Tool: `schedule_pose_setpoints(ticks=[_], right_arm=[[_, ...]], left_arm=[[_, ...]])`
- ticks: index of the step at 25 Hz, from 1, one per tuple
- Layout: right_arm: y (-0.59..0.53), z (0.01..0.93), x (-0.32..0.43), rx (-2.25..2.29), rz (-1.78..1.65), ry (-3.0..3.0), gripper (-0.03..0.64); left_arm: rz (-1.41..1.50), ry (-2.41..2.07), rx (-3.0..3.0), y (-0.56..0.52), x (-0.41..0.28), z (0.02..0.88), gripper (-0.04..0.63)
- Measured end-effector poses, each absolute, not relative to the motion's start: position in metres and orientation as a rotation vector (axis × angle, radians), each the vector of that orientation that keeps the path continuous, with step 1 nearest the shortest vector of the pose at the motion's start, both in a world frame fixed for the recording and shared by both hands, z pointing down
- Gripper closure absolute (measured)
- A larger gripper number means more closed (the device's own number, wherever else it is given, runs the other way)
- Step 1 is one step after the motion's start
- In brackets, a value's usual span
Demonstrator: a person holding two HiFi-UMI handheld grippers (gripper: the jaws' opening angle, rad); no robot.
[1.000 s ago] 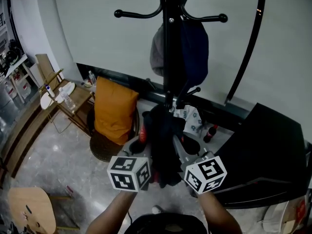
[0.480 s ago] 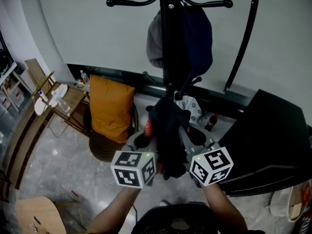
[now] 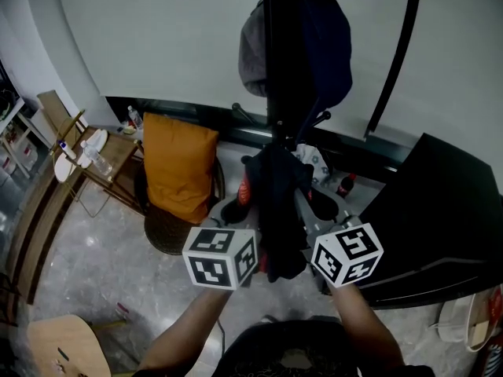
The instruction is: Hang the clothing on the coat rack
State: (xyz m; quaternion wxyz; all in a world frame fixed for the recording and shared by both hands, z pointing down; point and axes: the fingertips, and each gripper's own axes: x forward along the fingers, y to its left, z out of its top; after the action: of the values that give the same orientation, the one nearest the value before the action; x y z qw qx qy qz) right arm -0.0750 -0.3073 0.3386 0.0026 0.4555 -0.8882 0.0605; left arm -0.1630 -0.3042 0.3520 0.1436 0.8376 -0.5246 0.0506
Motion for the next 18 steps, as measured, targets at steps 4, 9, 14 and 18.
schedule_pose_setpoints(ticks=[4, 9, 14, 18], right_arm=[[-0.310, 0.341, -0.076, 1.434, 0.195, -2.782, 0.581], [-0.316, 0.343, -0.075, 1.437, 0.193, -2.776, 0.581], [-0.320, 0.348, -0.077, 1.436, 0.204, -2.768, 0.581], [-0.323, 0.350, -0.080, 1.432, 0.213, -2.764, 0.581]], left_arm=[[0.150, -1.509, 2.416, -0.309, -0.163, 0.354, 0.569], [0.149, -1.501, 2.419, -0.317, -0.160, 0.356, 0.569], [0.151, -1.498, 2.409, -0.324, -0.162, 0.359, 0.569], [0.156, -1.494, 2.407, -0.328, -0.163, 0.362, 0.569]])
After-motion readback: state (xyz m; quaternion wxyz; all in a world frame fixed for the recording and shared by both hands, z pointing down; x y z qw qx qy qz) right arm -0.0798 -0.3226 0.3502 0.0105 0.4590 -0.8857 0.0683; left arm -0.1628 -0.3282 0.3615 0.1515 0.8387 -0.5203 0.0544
